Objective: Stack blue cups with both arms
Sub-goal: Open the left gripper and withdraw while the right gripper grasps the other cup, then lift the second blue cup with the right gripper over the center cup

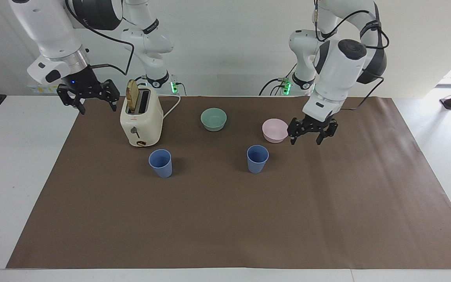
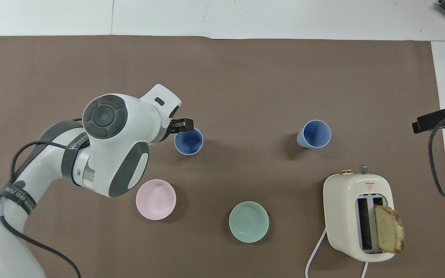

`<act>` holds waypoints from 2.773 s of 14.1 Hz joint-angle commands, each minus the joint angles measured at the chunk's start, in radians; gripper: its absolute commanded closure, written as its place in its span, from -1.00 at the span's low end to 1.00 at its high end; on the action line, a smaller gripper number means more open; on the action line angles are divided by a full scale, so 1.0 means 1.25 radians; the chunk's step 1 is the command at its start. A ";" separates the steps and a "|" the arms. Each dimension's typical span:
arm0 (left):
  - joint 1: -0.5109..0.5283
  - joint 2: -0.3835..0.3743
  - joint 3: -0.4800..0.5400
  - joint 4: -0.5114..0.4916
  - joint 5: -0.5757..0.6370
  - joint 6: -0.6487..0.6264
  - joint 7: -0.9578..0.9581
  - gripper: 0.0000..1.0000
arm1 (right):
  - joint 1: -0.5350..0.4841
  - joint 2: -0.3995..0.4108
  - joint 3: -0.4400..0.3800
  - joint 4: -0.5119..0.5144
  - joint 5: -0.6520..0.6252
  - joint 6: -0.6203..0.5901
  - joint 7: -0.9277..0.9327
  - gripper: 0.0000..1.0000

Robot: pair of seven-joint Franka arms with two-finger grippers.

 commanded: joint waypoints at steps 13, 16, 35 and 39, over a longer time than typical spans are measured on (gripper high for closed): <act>0.172 -0.020 -0.003 0.232 0.016 -0.376 0.238 -1.00 | 0.101 0.196 0.004 -0.188 0.011 0.362 0.110 -1.00; 0.177 -0.025 -0.003 0.232 0.025 -0.376 0.238 -1.00 | 0.101 0.207 0.004 -0.212 0.011 0.373 0.104 -1.00; 0.198 -0.072 -0.005 0.183 0.025 -0.385 0.243 -1.00 | 0.176 0.210 0.097 0.096 -0.006 0.103 0.315 1.00; 0.202 -0.074 -0.003 0.182 0.025 -0.384 0.245 -1.00 | 0.269 0.248 0.094 0.192 -0.011 0.076 0.444 1.00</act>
